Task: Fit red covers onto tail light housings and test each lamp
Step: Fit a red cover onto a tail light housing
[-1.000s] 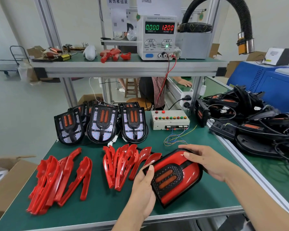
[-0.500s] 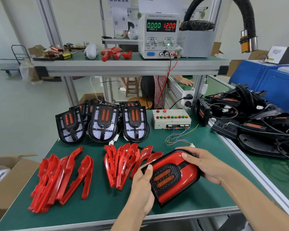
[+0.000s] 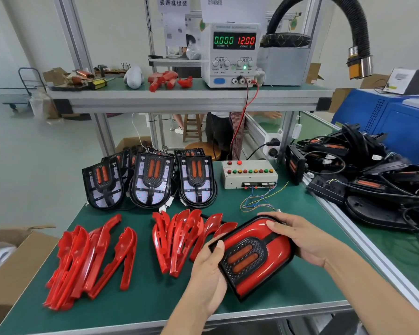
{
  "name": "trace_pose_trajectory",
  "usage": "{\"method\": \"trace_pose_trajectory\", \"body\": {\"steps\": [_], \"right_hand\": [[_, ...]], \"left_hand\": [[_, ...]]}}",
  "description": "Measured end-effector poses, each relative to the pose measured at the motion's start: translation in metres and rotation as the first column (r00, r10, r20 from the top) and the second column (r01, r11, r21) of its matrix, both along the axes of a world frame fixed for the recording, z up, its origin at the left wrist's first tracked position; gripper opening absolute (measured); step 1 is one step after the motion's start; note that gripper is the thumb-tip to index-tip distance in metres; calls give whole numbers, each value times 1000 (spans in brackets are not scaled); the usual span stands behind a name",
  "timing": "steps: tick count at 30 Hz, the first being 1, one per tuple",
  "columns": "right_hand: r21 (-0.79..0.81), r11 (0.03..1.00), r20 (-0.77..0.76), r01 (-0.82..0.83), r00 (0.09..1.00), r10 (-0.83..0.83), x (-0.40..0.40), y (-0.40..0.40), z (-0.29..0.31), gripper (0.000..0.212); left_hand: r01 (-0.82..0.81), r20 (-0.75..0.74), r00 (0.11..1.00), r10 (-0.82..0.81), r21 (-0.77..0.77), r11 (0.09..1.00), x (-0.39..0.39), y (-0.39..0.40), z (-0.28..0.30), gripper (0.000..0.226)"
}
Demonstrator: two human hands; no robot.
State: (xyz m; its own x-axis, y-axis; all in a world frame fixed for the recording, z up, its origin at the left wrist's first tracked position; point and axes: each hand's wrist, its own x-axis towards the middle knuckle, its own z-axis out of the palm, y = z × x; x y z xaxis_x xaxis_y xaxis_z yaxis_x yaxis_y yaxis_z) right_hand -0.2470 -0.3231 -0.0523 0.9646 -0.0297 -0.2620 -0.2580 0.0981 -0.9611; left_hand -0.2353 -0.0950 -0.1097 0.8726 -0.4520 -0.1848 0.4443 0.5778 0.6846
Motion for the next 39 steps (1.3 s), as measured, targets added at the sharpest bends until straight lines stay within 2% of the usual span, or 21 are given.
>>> {"method": "trace_pose_trajectory", "body": {"steps": [7,12,18,21,25,33,37,39], "right_hand": [[6,998,4,62,998,-62,1,2,3,29],[40,995,-6,92,996,-91,0,-2,4,41],[45,993,-18,105,994,-104,-3,-3,3,40],[36,995,-11,92,996,-91,-5,-4,4,37],[47,995,-20,91,996,-91,-6,-9,4,28],[20,997,-14,73,997,-73,-3,-17,5,40],[-13,998,-32,66,997,-66,-2,-17,6,29],[-26,998,-59,63,996,-64,-4,-19,5,30]], "left_hand": [[-72,100,993,63,83,994,0,-4,-5,37],[-78,161,985,65,77,994,0,-2,2,36],[-126,231,969,91,139,982,-9,-5,8,39],[-110,211,974,77,151,982,-12,-4,8,32],[-69,185,982,40,151,986,-15,-3,14,33],[-24,174,985,-9,187,982,-16,-4,15,34],[-10,146,989,-13,154,988,-16,-3,10,34],[10,162,986,-39,178,984,-18,-2,10,33]]}}
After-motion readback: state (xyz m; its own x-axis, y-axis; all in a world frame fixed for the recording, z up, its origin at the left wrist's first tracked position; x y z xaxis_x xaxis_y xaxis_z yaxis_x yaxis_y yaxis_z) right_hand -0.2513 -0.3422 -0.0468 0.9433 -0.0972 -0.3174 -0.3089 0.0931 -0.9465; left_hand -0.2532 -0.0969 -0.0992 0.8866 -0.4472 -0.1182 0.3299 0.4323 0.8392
